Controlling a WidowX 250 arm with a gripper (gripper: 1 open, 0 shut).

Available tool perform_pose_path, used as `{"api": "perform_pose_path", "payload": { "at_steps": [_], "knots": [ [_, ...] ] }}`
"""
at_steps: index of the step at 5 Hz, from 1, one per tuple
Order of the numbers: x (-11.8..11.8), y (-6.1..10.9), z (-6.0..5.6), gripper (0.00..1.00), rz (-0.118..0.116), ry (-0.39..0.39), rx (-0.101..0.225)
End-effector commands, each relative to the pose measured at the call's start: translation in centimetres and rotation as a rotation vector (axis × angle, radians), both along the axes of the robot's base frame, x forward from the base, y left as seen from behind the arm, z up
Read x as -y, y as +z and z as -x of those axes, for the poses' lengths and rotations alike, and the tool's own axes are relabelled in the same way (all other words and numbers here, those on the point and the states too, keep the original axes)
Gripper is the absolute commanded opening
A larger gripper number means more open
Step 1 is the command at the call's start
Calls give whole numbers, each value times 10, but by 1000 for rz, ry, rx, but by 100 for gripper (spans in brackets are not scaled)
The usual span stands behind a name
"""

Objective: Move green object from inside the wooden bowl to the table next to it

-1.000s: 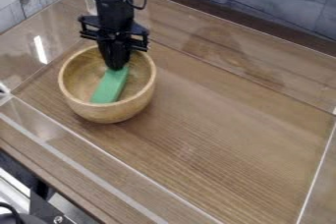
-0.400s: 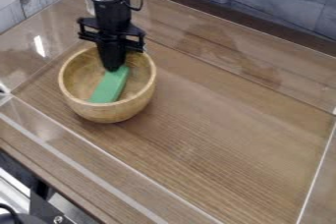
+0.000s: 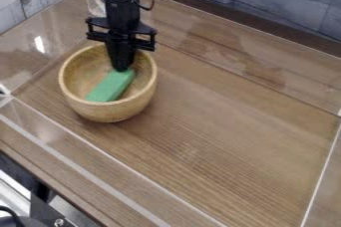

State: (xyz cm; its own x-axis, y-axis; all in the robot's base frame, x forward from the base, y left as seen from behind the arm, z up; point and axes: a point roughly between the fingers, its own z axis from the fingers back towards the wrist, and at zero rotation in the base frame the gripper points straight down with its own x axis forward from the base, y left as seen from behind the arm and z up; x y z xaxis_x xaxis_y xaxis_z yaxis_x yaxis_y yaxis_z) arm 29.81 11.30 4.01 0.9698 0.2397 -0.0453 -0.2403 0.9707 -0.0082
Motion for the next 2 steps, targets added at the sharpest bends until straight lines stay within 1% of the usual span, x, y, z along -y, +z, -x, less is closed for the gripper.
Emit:
{"api": "perform_pose_path", "payload": {
  "at_steps": [1, 2],
  "knots": [
    [4, 7, -14, 0, -17, 60, 37],
    [6, 8, -14, 0, -18, 69, 30]
  ]
}}
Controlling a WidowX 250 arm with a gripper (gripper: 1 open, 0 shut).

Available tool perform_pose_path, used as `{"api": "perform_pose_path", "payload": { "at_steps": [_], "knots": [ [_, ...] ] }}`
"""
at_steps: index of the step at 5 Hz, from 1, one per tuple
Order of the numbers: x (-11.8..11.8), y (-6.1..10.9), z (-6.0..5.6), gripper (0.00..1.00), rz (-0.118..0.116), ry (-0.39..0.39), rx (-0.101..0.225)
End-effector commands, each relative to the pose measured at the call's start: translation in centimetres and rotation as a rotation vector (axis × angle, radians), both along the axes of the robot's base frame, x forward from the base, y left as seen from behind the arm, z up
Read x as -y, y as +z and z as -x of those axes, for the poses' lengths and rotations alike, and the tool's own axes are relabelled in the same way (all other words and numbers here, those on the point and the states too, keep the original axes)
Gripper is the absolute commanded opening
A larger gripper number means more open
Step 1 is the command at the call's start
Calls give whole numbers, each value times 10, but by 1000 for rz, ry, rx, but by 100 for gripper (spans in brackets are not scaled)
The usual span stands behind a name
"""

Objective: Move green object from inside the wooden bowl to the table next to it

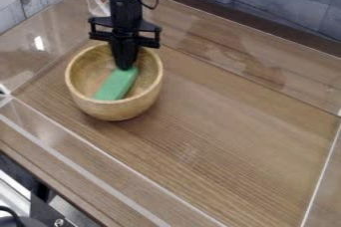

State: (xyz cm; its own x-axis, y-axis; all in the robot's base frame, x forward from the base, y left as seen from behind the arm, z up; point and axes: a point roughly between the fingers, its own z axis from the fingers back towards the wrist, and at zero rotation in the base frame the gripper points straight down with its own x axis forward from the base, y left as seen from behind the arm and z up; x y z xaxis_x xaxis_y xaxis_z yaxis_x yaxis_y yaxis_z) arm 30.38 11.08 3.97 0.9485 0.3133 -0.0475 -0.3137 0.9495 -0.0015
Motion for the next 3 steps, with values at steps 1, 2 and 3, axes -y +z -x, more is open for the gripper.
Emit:
{"api": "perform_pose_path", "payload": {
  "at_steps": [1, 2, 3],
  "knots": [
    [5, 10, -9, 0, -13, -1, 27],
    [6, 13, -10, 0, -13, 76, 19],
    [7, 15, -11, 0, -14, 147, 12]
  ]
}}
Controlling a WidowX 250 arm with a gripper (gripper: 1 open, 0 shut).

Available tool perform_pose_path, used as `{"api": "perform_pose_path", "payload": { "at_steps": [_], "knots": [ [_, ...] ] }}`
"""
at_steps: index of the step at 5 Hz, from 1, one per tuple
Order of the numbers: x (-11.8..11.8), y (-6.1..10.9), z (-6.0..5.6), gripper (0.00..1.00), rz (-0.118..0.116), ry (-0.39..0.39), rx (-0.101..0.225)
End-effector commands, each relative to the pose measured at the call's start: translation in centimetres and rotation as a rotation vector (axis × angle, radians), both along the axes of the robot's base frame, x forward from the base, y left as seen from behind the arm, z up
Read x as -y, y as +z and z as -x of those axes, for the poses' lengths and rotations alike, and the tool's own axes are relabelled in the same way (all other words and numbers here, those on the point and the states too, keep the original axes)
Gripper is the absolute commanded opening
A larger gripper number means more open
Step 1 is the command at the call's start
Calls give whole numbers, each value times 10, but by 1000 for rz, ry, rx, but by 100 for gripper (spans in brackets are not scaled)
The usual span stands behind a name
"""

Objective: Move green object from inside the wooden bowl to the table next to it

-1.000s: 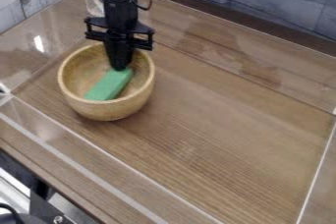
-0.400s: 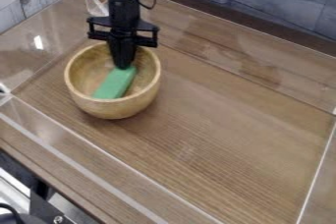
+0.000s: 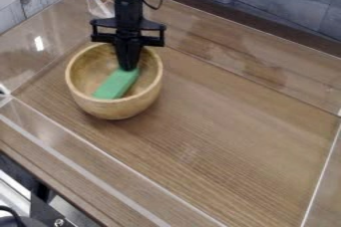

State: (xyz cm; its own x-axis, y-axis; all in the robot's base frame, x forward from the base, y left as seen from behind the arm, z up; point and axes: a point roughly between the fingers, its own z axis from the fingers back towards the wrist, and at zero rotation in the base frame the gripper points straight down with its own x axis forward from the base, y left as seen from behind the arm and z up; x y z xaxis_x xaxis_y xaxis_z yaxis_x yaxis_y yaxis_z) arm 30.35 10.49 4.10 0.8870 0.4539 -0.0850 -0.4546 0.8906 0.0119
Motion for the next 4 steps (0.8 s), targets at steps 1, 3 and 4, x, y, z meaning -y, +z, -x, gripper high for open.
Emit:
{"api": "perform_pose_path", "payload": {
  "at_steps": [1, 3, 4],
  "knots": [
    [10, 22, -9, 0, -18, 1, 43],
    [31, 34, 0, 0, -14, -12, 31],
    [43, 38, 6, 0, -9, -37, 25]
  ]
}}
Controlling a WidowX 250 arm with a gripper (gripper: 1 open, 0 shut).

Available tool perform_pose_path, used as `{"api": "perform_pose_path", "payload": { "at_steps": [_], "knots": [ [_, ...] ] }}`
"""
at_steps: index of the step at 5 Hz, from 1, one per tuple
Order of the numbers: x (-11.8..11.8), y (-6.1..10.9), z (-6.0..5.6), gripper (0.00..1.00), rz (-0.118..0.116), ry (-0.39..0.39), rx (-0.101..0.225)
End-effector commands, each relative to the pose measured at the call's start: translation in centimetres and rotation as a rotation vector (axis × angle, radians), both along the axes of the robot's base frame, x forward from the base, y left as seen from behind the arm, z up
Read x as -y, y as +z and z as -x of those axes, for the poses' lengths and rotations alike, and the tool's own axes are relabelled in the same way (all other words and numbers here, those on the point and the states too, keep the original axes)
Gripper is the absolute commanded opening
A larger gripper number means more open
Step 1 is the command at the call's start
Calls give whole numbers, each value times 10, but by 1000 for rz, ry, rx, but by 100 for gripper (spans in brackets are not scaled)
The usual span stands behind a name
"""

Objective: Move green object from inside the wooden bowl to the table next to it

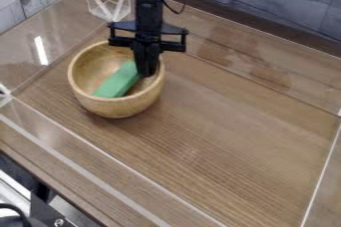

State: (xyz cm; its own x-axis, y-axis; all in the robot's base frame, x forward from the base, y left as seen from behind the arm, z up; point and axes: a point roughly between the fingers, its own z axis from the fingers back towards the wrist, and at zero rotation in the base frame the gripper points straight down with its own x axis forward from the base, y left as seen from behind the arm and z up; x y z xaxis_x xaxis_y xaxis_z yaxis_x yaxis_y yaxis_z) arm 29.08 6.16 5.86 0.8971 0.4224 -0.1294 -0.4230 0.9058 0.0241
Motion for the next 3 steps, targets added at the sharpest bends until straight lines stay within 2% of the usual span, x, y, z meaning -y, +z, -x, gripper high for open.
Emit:
{"api": "perform_pose_path", "payload": {
  "at_steps": [1, 3],
  "knots": [
    [10, 25, -2, 0, -8, -26, 64],
    [-27, 22, 1, 0, 5, 1, 54]
  ]
}}
